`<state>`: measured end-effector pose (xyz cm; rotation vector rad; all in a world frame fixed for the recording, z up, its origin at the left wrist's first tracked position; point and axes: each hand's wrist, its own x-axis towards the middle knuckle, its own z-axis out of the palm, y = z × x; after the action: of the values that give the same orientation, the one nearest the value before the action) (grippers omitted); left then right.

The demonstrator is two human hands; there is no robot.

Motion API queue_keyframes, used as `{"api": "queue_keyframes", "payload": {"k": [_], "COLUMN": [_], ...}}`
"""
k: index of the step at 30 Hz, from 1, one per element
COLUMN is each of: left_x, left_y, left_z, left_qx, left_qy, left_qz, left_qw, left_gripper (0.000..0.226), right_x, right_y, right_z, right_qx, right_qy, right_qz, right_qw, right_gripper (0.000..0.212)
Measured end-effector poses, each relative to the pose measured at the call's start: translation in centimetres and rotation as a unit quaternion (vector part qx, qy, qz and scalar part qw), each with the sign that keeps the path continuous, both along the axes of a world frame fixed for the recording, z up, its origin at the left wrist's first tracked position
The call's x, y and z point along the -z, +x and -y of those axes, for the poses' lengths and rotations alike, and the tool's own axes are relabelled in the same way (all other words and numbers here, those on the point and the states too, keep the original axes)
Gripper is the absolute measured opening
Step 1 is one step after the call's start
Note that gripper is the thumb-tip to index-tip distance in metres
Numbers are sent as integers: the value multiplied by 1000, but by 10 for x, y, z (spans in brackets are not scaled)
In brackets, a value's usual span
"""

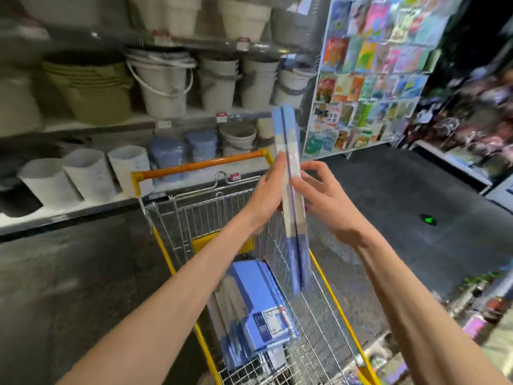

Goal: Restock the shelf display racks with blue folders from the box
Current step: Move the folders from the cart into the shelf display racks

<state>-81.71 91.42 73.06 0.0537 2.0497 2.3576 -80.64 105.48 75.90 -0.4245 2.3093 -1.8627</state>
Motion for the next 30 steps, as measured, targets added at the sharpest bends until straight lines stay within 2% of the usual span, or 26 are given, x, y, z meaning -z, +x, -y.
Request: {"api": "queue_keyframes", "payload": {"k": [4, 9, 16, 20, 24, 30], "left_x": [-32, -61, -85, -95, -110, -128], "left_y": [17, 35, 41, 40, 35, 38], "left_z": [4, 5, 4, 4, 5, -1], "left_qx": [51, 39, 48, 54, 53, 67], "left_qy": [-18, -41, -51, -74, -98, -97], "left_qz": [-40, -80, -102, -99, -107, -116], "left_qw": [998, 995, 992, 991, 988, 986], "left_gripper": [67, 66, 57, 73, 61, 56], "right_x": [-27, -50, -68, -75, -86, -100], "right_y": [20, 37, 45, 45, 44, 46], "right_z": [-3, -2, -4, -4, -2, -9], "right_qx": [-30, -30, -22, -15, 1, 23], "right_qy": [-30, -42, -71, -85, -77, -67], "right_qz": [-18, -50, -63, -68, -84, -94], "right_qw": [999, 997, 995, 994, 994, 993], "right_gripper": [49, 42, 49, 50, 47, 50]}}
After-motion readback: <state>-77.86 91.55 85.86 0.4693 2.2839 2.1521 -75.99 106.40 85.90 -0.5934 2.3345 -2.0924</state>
